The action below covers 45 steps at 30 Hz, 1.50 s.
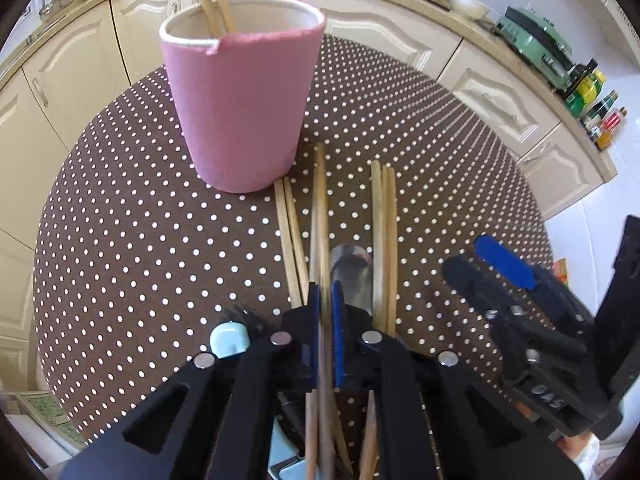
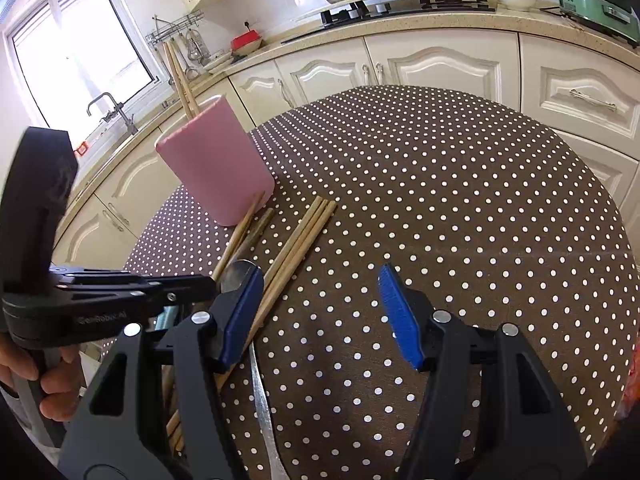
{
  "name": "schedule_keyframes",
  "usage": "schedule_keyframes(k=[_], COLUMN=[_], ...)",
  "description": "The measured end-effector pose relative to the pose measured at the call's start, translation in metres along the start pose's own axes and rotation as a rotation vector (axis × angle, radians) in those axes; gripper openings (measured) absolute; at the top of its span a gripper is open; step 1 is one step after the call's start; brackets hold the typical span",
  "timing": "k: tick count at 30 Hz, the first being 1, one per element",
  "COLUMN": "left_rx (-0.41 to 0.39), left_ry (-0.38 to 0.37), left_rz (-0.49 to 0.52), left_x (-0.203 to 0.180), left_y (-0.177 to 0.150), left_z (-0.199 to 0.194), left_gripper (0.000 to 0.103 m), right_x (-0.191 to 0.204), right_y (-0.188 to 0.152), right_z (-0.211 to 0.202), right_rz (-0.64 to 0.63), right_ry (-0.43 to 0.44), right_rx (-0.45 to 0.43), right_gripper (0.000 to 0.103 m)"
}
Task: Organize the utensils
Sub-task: 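Move the left tool back to the pile and grasp another chopstick, then lift the chopstick with the left tool toward the pink cup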
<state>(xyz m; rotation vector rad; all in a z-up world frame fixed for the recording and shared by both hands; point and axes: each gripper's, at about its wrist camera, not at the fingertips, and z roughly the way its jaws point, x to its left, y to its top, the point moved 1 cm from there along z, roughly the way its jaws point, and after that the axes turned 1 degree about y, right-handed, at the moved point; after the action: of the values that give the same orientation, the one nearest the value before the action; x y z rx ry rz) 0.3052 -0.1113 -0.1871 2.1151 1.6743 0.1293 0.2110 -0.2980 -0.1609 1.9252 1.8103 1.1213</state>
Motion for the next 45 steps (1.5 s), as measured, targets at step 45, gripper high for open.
schedule_keyframes(k=[45], left_rx=[-0.175], left_ry=[-0.099], left_rz=[-0.081], left_x=[0.049], left_y=[-0.021], left_z=[-0.075], left_gripper=[0.005], right_x=[0.047], right_y=[0.039], right_z=[0.072], right_rz=[-0.115], right_ry=[-0.174], right_rx=[0.365], right_gripper=[0.020])
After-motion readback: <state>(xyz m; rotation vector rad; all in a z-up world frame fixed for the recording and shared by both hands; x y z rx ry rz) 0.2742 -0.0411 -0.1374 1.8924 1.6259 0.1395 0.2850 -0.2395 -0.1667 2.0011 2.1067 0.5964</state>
